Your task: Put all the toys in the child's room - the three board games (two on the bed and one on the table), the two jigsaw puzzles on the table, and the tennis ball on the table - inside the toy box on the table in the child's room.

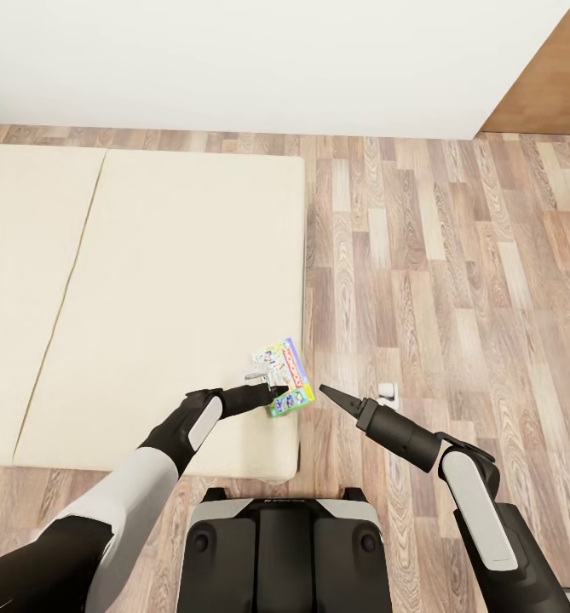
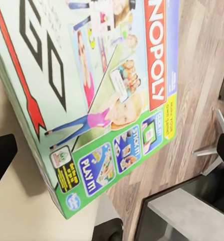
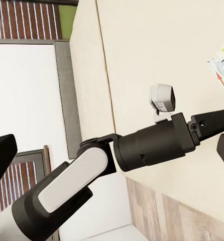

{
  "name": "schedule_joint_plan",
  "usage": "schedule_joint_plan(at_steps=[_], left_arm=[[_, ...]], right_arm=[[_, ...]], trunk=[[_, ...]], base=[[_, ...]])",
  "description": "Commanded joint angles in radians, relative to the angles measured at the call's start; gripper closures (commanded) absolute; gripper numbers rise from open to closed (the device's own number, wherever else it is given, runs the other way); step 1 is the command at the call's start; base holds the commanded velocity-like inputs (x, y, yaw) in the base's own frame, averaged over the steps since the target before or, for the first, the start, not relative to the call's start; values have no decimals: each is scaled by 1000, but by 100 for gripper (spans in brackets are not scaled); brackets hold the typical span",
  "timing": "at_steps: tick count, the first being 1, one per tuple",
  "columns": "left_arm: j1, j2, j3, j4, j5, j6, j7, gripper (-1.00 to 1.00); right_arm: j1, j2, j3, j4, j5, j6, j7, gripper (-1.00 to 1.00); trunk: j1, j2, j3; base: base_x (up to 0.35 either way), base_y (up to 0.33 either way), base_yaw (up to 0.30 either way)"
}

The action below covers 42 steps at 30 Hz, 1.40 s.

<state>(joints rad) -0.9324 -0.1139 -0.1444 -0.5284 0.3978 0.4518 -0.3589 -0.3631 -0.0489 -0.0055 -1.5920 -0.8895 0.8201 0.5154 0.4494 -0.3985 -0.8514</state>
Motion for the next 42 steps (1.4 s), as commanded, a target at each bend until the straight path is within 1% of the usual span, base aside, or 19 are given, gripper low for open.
schedule_joint_plan(at_steps=[1, 17, 22, 27, 30, 33, 36, 42], left_arm=[[0, 0, -1, -1, 6, 7, 1, -100], [-1, 11, 1, -17, 7, 21, 0, -100], [-2, 13, 3, -20, 7, 35, -1, -100], [-2, 16, 6, -52, 7, 57, -3, -100], [-2, 27, 7, -87, 8, 99, -4, -100], [-2, 40, 9, -102, 11, 119, -7, -100], [-2, 66, 11, -118, 17, 139, -10, -100], [-2, 93, 23, -133, 21, 181, -15, -100]], right_arm=[[0, 0, -1, 0, -2, 5, 1, -100], [-1, 0, -1, 0, -2, 5, 1, -100], [-1, 0, -2, 0, -2, 5, 2, -100], [0, -1, -2, 1, -2, 5, 2, -100], [0, -2, -2, 1, -2, 5, 1, -100], [0, -2, -2, 1, -2, 5, 1, -100], [0, -1, -2, 1, -2, 5, 1, -100], [0, -1, -2, 1, -2, 5, 1, -100]], trunk=[[1, -1, -1], [1, -1, -1], [1, -1, -1], [1, -1, -1], [1, -1, -1], [1, -1, -1], [1, -1, -1], [1, -1, -1]], base=[[0, 0, 0], [0, 0, 0], [0, 0, 0], [0, 0, 0], [0, 0, 0], [0, 0, 0], [0, 0, 0], [0, 0, 0]])
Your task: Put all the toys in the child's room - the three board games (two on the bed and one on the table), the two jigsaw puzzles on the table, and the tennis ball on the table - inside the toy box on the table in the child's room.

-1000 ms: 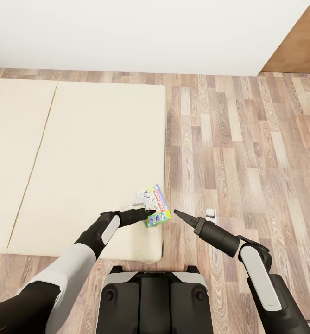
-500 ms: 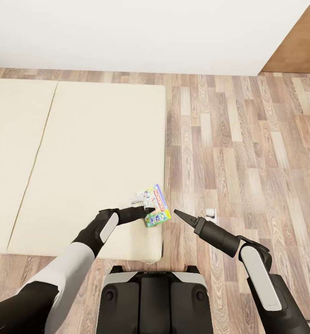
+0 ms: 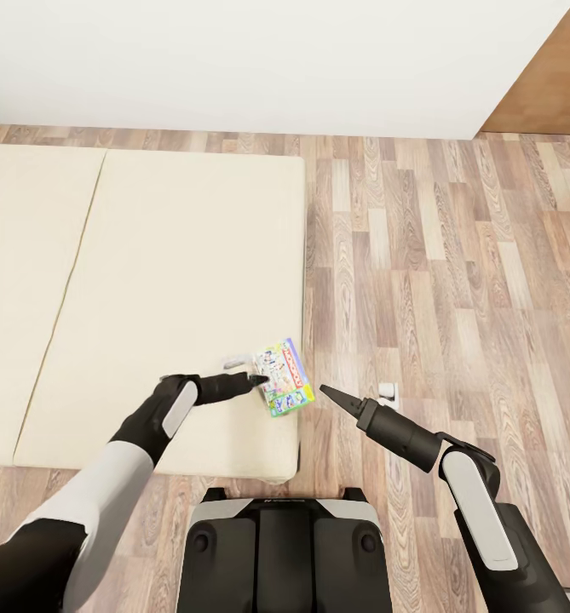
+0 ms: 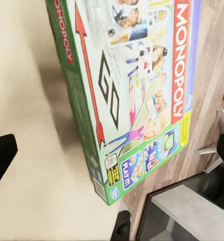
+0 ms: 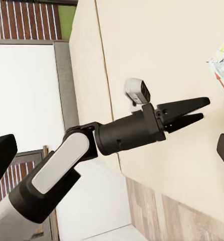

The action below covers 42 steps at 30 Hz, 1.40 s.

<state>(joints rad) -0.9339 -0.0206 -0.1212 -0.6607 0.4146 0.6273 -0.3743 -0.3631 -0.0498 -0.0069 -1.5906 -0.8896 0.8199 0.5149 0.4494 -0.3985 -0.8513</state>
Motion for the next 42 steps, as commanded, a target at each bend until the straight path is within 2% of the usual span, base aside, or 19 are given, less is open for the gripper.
schedule_joint_plan(at_steps=[1, 5, 9, 14, 20, 23, 25, 26, 27, 28, 30, 32, 33, 35, 36, 40, 42], left_arm=[[0, 5, 5, -7, 5, 15, -3, -100], [1, 25, 35, -67, 6, 75, -48, -100], [4, 56, 63, -152, 5, 165, -162, -100], [6, 83, 71, -192, 4, 228, -256, -100], [10, 114, 74, -204, 5, 279, -308, -100], [15, 156, 77, -210, 6, 313, -351, -100], [21, 219, 77, -212, 7, 345, -437, -100], [25, 237, 77, -212, 7, 351, -466, -100], [39, 271, 77, -213, 6, 358, -531, -100], [48, 288, 78, -213, 5, 361, -565, -100], [89, 355, 79, -213, 2, 366, -698, -100], [110, 391, 79, -212, 0, 366, -755, -100], [131, 426, 80, -211, 0, 364, -806, -100], [153, 457, 80, -210, 0, 362, -850, -100], [175, 482, 80, -210, 0, 361, -887, -100], [211, 514, 88, -209, 1, 360, -949, -100], [218, 520, 97, -209, 1, 361, -962, -100]], right_arm=[[0, 0, -1, 0, -2, 5, 1, -100], [0, -1, -1, 0, -2, 5, 2, -100], [0, -1, -1, 0, -2, 5, 2, -100], [0, -1, -13, 0, -2, 6, 2, -100], [0, -1, -30, 0, -2, 8, 2, -100], [0, -1, -33, 0, -2, 8, 2, -100], [0, -1, -35, 0, -2, 8, 2, -100], [0, -1, -35, 0, -2, 8, 2, -100], [0, -1, -35, 0, -2, 8, 2, -100], [0, 0, -36, -1, -2, 8, 2, -100], [0, 0, -36, -1, -2, 7, 2, -100], [0, 0, -36, -1, -2, 7, 1, -100], [0, 0, -36, -1, -2, 7, 1, -100], [0, 0, -36, -1, -2, 7, 1, -100], [0, 0, -36, -1, -2, 7, 1, -100], [0, 0, -36, -1, -2, 7, -1, -100], [0, 0, -36, -2, -2, 6, -1, -100]], trunk=[[1, -1, -1], [1, -1, -1], [1, -1, -1], [1, -1, -1], [1, -1, -1], [1, -1, -1], [1, -1, -1], [1, -1, -1], [1, -1, -1], [1, -1, -1], [1, -1, -1], [1, -1, -1], [1, -1, -1], [1, -1, -1], [1, -1, -1], [1, -1, -1], [1, -1, -1]], base=[[0, 0, 0], [0, 0, 0], [0, 0, 0], [0, 0, 0], [0, 0, 0], [0, 0, 0], [0, 0, 0], [0, 0, 0], [0, 0, 0], [0, 0, 0], [0, 0, 0], [0, 0, 0], [0, 0, 0], [0, 0, 0], [0, 0, 0], [0, 0, 0], [0, 0, 0]])
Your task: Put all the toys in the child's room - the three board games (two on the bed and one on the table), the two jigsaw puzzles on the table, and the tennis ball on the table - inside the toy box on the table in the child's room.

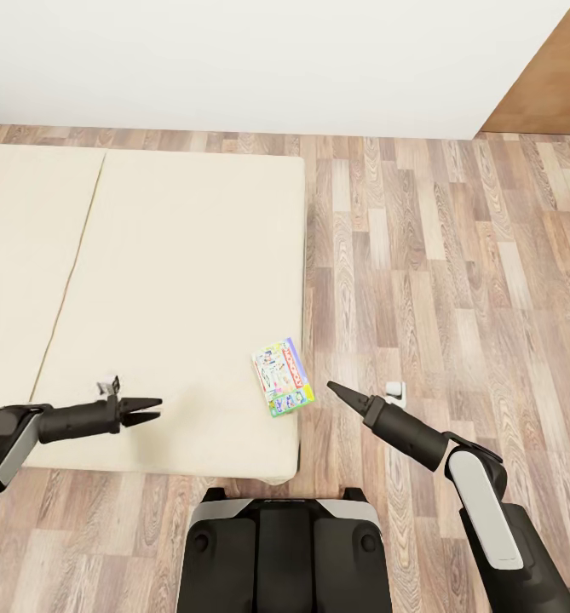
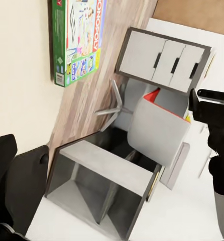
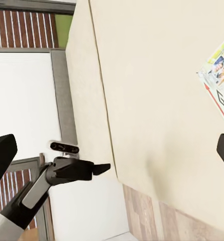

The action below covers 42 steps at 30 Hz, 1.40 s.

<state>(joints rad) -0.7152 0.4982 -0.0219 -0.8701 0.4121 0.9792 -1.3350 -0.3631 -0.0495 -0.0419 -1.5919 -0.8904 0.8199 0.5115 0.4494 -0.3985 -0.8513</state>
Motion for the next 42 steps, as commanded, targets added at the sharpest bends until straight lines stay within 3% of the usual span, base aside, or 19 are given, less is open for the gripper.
schedule_joint_plan(at_steps=[1, 10, 34, 42], left_arm=[[4, 4, 10, 0, 4, 9, -10, -100], [16, -2, 38, 2, 4, 6, -23, -100], [19, -4, 39, 1, 4, 4, -21, -100], [19, -4, 39, 2, 2, 5, -20, -100]], right_arm=[[0, 0, -1, 0, -1, 6, 2, -100], [0, 2, -1, 2, -1, 3, -7, -100], [0, 4, -2, 6, -6, 1, -4, -100], [0, 5, -26, 6, -9, 1, -2, -100]], trunk=[[1, -2, -1], [1, -2, -1], [1, -2, -1], [1, -2, 0]], base=[[0, 0, 0], [0, 0, 0], [0, 0, 0], [0, 0, 18]])
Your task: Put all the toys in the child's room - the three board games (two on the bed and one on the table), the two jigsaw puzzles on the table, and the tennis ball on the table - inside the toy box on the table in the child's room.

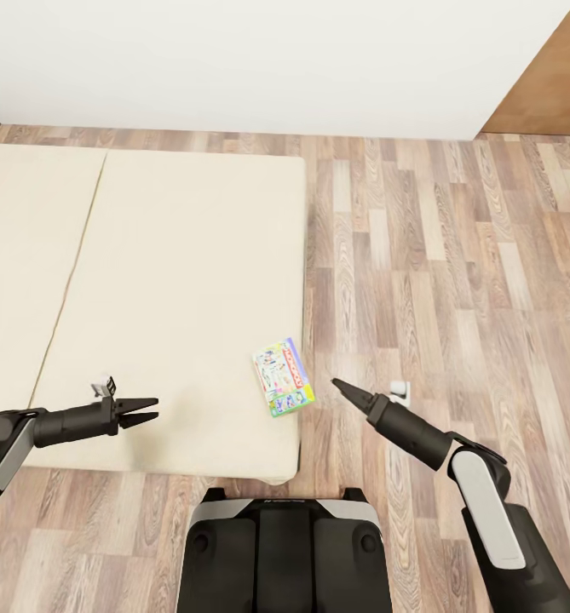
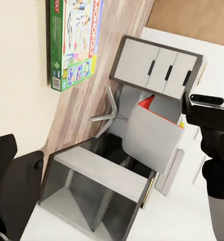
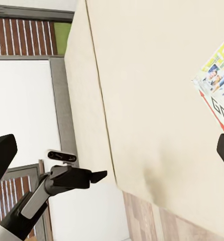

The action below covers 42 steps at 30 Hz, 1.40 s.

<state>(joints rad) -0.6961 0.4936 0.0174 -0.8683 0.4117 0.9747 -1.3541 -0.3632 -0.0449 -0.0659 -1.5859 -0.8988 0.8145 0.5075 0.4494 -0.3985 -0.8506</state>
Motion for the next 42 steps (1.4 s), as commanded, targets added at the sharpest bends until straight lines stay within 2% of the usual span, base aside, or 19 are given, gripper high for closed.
schedule_joint_plan(at_steps=[1, 14, 19, 34, 42], left_arm=[[0, 0, -1, 0, 2, 9, -1, -100], [0, -4, -1, 0, 1, 9, 5, -100], [0, -14, -1, 0, 0, 10, 7, -100], [0, -15, 2, 0, 1, 10, 7, -100], [0, -15, 3, 0, 1, 10, 7, -100]], right_arm=[[0, 1, -4, 0, -1, 6, 2, -100], [0, 2, -21, 0, -1, 7, 3, -100], [0, 0, -23, 0, -3, 8, 7, -100], [0, 0, -22, 0, -3, 9, 6, -100], [0, 3, -22, 1, -4, 9, 6, -100]], trunk=[[1, -1, 0], [1, -1, 12], [1, -1, 12], [1, -1, 13], [1, -1, 23]], base=[[0, 0, 97], [0, 0, 133], [0, 0, 12], [0, 0, 0], [0, 0, 0]])
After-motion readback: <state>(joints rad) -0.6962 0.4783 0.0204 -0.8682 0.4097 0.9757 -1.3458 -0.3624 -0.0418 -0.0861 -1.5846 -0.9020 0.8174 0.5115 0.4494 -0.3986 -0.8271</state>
